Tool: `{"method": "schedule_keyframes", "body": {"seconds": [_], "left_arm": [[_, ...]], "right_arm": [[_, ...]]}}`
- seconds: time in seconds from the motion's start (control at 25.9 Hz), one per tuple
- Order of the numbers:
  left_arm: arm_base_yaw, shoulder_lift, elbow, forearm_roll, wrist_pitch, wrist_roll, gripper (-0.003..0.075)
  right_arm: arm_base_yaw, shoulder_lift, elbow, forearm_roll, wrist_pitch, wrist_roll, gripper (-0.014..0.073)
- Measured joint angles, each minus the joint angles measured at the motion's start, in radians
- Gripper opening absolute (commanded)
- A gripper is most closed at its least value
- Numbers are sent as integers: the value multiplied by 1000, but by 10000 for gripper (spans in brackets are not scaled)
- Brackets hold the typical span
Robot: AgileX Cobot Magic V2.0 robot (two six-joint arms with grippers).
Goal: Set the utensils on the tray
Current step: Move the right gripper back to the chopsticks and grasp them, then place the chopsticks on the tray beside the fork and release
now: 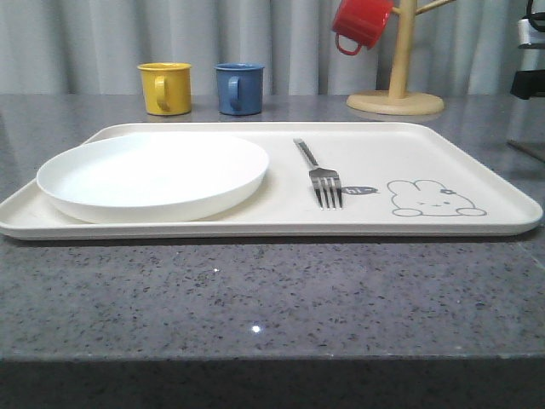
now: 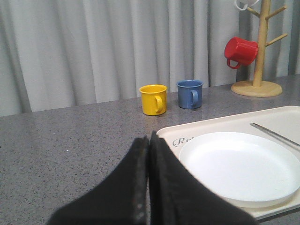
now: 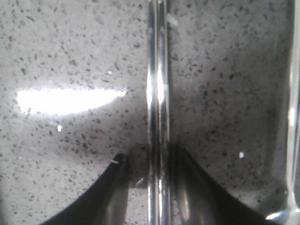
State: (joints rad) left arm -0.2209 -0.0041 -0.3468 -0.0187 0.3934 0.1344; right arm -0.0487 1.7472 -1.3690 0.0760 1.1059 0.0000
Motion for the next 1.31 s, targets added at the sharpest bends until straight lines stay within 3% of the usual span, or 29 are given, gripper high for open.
{"method": "schedule_keyframes", "body": {"seconds": [0.12, 0.54, 1.0, 1.31], "left_arm": [[0, 0, 0, 0, 0, 0, -18], [0, 0, 0, 0, 0, 0, -18], [0, 0, 0, 0, 0, 0, -18], [0, 0, 0, 0, 0, 0, -18]], "right_arm": [[-2, 0, 0, -11, 0, 0, 48], [21, -59, -100, -5, 93, 73, 45], [421, 4, -218, 12, 99, 276, 45], [451, 102, -218, 16, 69, 413, 48]]}}
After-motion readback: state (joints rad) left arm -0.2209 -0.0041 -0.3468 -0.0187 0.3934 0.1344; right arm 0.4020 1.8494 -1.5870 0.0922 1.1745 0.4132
